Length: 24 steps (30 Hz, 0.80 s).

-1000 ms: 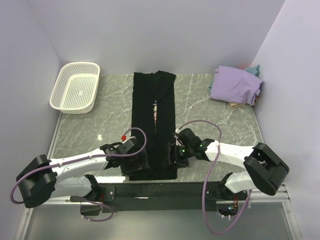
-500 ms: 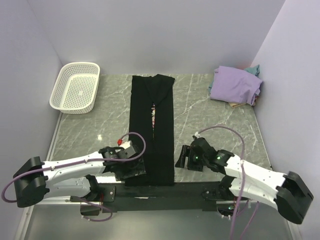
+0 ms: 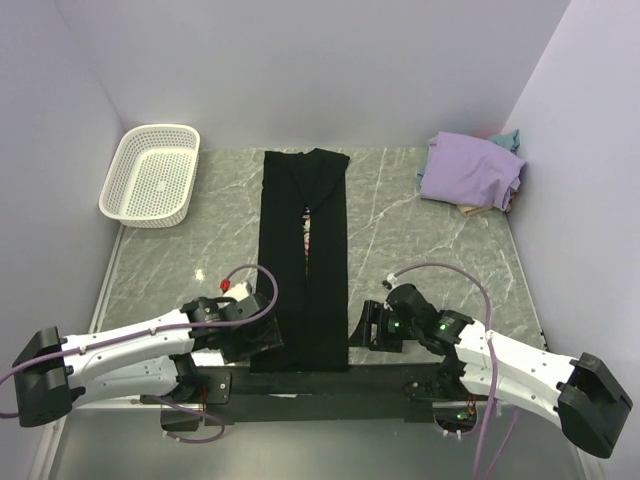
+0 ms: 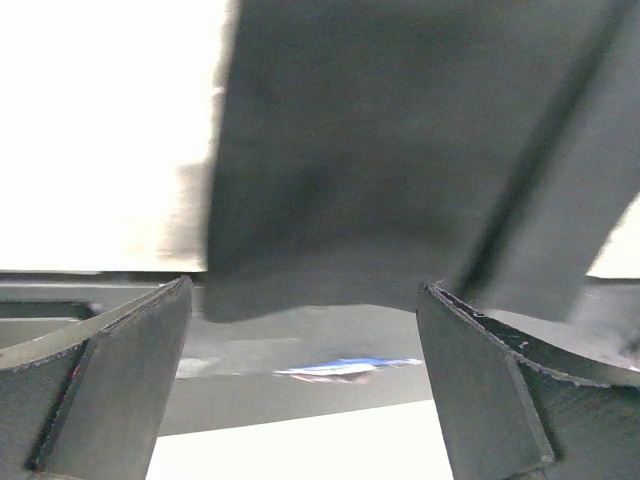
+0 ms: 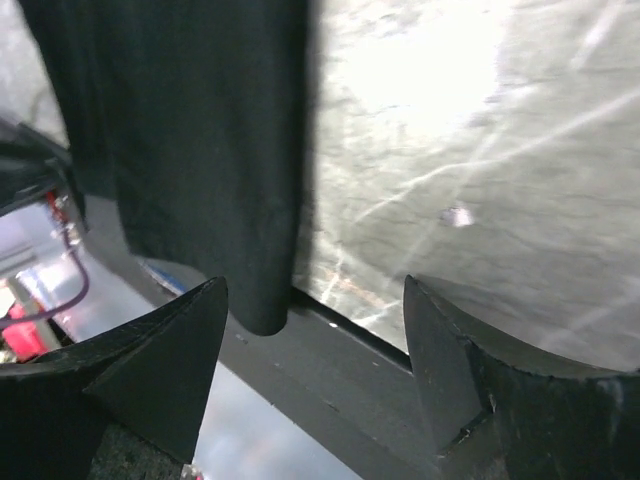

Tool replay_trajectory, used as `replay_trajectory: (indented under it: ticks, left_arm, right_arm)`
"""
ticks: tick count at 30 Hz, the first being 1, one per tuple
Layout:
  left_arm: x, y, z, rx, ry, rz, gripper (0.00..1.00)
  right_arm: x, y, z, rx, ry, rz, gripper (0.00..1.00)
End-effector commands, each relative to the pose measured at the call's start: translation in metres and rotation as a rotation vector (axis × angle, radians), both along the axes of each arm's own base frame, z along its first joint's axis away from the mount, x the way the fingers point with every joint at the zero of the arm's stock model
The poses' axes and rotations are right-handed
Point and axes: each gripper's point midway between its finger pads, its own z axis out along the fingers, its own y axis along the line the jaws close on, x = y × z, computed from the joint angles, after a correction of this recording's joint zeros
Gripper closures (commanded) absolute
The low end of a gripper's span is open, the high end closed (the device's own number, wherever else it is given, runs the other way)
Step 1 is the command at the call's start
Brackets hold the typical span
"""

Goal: Fold and stack the t-shirts
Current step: Fold the tshirt

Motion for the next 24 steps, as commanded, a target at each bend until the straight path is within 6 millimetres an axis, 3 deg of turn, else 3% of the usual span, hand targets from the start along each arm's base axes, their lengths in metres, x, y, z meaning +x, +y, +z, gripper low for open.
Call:
replay_trajectory:
  ticks: [1, 7, 18, 24]
  left_arm:
    - [-0.016, 0.012, -0.018, -0.007, 0.066, 0.045, 0.01]
    - [-0.032, 0.025, -0.039, 0.029, 0.134, 0.052, 0.01]
    - [-0.027, 0.005, -0.043, -0.038, 0.117, 0.022, 0.0]
    - [-0.029, -0.003, -0.042, -0.093, 0.116, 0.016, 0.07]
  right_arm:
    - [-0.008, 0.011, 0.001, 0.083, 0.021, 0.029, 0.22]
    - [-0.014, 0.021, -0.003, 0.118, 0.047, 0.055, 0.29]
    - [-0.029, 0.04, -0.018, 0.087, 0.115, 0.109, 0.38]
    - [-0.035, 0.045, -0.021, 0.058, 0.135, 0.129, 0.46]
